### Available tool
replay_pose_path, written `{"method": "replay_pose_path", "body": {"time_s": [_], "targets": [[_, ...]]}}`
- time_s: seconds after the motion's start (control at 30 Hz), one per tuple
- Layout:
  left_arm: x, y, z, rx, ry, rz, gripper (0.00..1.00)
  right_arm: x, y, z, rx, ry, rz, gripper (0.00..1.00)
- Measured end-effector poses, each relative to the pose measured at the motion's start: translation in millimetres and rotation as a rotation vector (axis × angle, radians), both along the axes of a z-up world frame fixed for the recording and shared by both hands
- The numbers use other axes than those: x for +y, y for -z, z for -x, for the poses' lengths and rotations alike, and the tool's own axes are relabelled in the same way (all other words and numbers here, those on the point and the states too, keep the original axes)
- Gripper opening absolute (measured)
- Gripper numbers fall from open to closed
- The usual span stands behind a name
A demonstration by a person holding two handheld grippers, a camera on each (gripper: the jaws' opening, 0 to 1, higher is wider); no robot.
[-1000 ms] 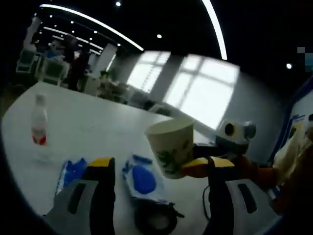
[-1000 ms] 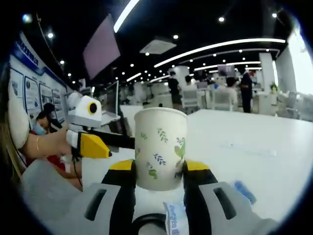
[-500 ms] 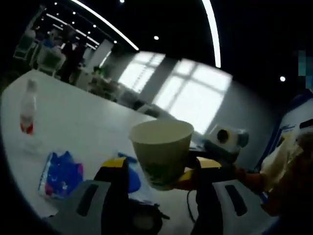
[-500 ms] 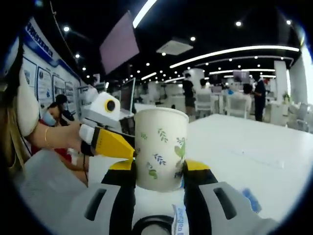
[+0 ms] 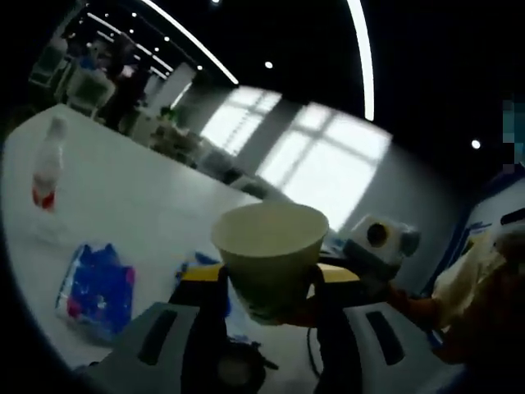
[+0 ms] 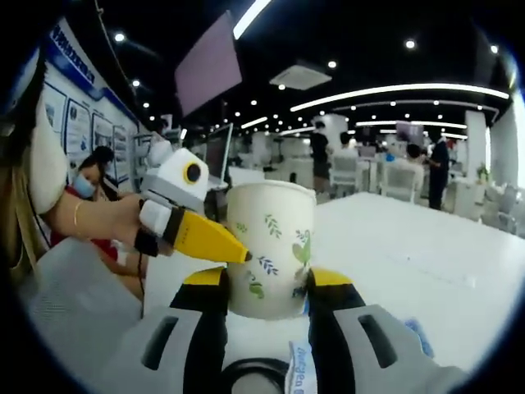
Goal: Arrange the tabletop items into an orderly group along one side of the table until the central work area is clear of visible clutter.
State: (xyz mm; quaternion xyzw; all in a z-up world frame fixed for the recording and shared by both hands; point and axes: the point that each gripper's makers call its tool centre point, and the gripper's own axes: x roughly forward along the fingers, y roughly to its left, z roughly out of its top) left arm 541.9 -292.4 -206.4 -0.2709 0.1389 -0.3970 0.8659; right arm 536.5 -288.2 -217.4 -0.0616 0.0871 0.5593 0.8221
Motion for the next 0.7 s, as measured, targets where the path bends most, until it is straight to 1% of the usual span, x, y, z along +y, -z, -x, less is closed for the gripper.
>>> {"method": "replay_pose_path", "body": {"time_s": [0.23, 0.37, 0.4, 0.43, 0.53, 0.6, 0.7], "targets": [[-1, -0.7, 0.5, -0.020, -0.002, -0.013, 0.38, 0, 1.1, 0, 0.006, 0.013, -0.002, 0.38], [1, 0.3, -1.4, -0.039, -0.019, -0.047, 0.37, 0, 4.8, -2, -0.019, 0.026, 0.039, 0.39], [3, 0.6, -2.5, -0.044, -0.028, -0.056, 0.37, -1, 5.9, -2, -0.028, 0.032, 0.048, 0.41], [5, 0.4, -4.2, -0.053, -0.040, -0.066, 0.37, -1, 7.2, -3, -0.027, 0.036, 0.052, 0.47], [11, -1.2, -7.2, -0.061, -0.063, -0.072, 0.37, -2, 11.8, -6, 0.000, 0.053, 0.056, 0.60], [18, -2.6, -10.7, -0.073, -0.092, -0.085, 0.37, -3, 14.2, -7, 0.008, 0.056, 0.059, 0.63], [26, -2.9, -15.8, -0.102, -0.123, -0.132, 0.37, -5, 17.6, -8, 0.021, 0.061, 0.064, 0.70]]}}
